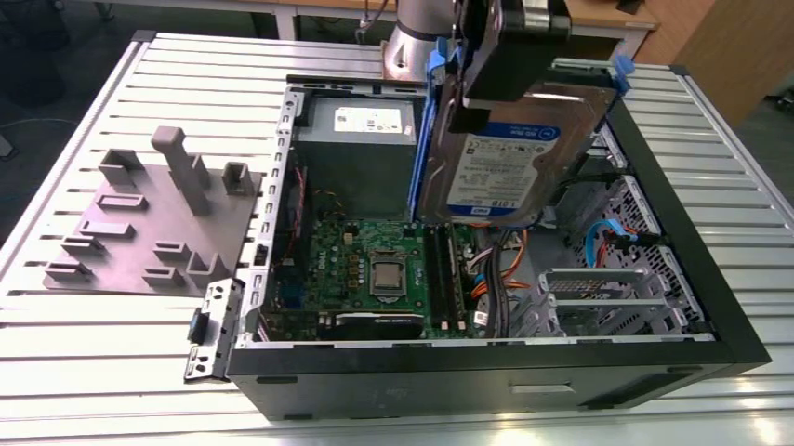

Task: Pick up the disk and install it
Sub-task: 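Insert the disk into the insertion slot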

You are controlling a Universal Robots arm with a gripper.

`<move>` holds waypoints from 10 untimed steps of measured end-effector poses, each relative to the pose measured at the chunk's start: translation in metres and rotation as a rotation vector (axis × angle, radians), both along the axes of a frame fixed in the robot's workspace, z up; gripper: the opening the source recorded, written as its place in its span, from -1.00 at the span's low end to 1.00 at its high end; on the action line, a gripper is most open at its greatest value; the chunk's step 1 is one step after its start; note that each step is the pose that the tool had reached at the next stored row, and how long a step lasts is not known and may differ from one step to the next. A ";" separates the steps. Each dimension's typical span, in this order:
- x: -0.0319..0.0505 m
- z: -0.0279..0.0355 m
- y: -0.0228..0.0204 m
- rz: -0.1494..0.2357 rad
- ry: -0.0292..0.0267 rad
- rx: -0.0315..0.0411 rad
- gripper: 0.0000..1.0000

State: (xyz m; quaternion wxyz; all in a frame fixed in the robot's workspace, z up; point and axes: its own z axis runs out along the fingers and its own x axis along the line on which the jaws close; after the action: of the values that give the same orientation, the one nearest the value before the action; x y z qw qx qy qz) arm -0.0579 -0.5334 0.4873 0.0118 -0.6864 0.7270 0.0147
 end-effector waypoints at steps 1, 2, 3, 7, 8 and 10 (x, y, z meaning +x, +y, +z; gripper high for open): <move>0.0000 -0.0006 -0.0038 0.000 0.0000 -0.0001 -0.27; 0.0000 -0.0013 -0.0078 0.000 0.0001 -0.0001 -0.27; 0.0000 -0.0021 -0.0113 0.000 0.0000 -0.0001 -0.27; 0.0016 -0.0046 -0.0190 0.000 -0.0002 -0.0024 -0.27; 0.0029 -0.0050 -0.0194 0.000 -0.0002 -0.0036 -0.27; 0.0066 -0.0056 -0.0198 0.000 -0.0001 -0.0060 -0.27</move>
State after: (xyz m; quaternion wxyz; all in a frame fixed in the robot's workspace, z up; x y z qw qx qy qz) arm -0.0513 -0.5532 0.4817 0.0098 -0.6864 0.7270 0.0125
